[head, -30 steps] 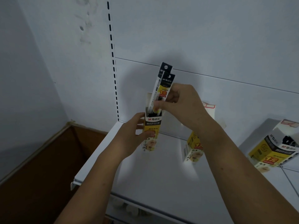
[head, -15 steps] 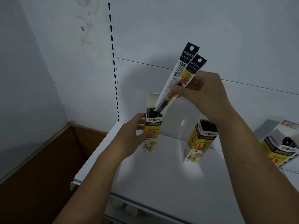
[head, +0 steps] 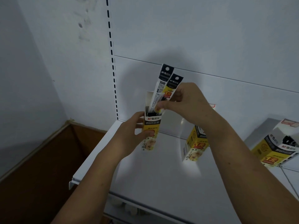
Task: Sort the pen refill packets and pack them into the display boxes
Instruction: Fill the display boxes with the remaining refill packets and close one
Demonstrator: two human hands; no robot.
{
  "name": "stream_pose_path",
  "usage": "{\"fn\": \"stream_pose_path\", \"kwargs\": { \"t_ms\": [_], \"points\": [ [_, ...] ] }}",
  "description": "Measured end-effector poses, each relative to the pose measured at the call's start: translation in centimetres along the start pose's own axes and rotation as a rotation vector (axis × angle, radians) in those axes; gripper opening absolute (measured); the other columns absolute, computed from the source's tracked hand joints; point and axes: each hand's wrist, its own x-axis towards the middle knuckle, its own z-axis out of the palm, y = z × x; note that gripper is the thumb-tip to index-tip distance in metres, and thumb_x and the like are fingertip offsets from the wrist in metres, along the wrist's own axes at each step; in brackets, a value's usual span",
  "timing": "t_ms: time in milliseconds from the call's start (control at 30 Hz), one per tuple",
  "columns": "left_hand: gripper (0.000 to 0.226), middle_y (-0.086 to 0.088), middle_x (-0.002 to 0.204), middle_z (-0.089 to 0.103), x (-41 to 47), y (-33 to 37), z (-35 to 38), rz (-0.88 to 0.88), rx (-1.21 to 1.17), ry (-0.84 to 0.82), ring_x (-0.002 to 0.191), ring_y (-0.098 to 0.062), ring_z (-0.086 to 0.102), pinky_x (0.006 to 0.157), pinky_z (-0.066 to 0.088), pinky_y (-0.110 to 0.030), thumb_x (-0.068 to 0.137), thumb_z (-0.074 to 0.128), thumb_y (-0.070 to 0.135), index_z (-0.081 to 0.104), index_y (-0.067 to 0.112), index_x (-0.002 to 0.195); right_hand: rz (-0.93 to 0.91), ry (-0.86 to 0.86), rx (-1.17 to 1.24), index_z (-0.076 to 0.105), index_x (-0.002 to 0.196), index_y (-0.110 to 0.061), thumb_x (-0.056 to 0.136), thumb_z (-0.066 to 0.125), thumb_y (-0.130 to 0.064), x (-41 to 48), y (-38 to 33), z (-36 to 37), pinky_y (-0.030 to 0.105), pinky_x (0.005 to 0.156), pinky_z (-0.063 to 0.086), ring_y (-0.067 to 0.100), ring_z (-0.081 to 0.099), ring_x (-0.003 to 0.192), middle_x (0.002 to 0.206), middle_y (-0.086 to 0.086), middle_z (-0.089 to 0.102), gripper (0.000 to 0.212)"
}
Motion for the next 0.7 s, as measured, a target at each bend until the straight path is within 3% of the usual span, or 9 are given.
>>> {"fn": "stream_pose_path", "kwargs": {
  "t_ms": [167, 333, 467, 567, 700],
  "points": [
    [0.055, 0.022, 0.124, 0.063, -0.1, 0.2, 0.0, -0.007, 0.004, 0.003, 0.103, 0.015, 0.057, 0.092, 0.053, -0.028, 0.092, 0.076, 0.033, 0.050, 0.032, 0.140, -0.007, 0.008, -0.051, 0.081, 0.094, -0.023, 0.081, 0.088, -0.023, 0.1, -0.6, -0.1, 0.023, 0.077, 0.057, 0.002, 0.074, 0.081, 0.092, -0.013, 0.079, 0.014],
    [0.056, 0.019, 0.128, 0.066, -0.3, 0.1, -0.1, 0.005, 0.010, 0.003, 0.112, 0.005, 0.061, 0.096, 0.059, -0.036, 0.092, 0.077, 0.033, 0.051, 0.032, 0.141, -0.080, 0.167, 0.061, 0.081, 0.092, -0.014, 0.085, 0.085, -0.019, -0.3, -1.8, -2.0, 0.034, 0.083, 0.061, 0.011, 0.077, 0.085, 0.088, -0.009, 0.080, 0.009],
    [0.057, 0.018, 0.130, 0.066, -0.2, 0.2, 0.0, 0.009, 0.022, 0.009, 0.115, 0.003, 0.059, 0.097, 0.059, -0.037, 0.092, 0.077, 0.033, 0.050, 0.032, 0.142, -0.041, 0.051, 0.035, 0.080, 0.093, -0.013, 0.086, 0.084, -0.016, -0.1, -1.9, -1.9, 0.031, 0.080, 0.062, 0.012, 0.078, 0.083, 0.087, -0.005, 0.080, 0.009],
    [0.058, 0.020, 0.130, 0.064, -0.2, 0.1, 0.0, 0.012, 0.016, 0.006, 0.120, 0.000, 0.059, 0.095, 0.061, -0.038, 0.091, 0.076, 0.032, 0.049, 0.032, 0.143, 0.004, 0.005, 0.001, 0.080, 0.096, -0.017, 0.082, 0.087, -0.018, -0.1, -1.1, -0.4, 0.036, 0.085, 0.062, 0.009, 0.077, 0.083, 0.089, -0.006, 0.080, 0.015],
    [0.059, 0.020, 0.130, 0.063, -0.4, 0.1, 0.1, 0.012, -0.029, 0.024, 0.121, -0.002, 0.059, 0.092, 0.062, -0.037, 0.091, 0.077, 0.032, 0.049, 0.033, 0.144, 0.026, -0.018, -0.114, 0.080, 0.102, -0.023, 0.081, 0.088, -0.026, 0.1, -0.1, 0.8, 0.025, 0.081, 0.059, -0.002, 0.073, 0.083, 0.096, -0.012, 0.079, 0.022]
  ]
}}
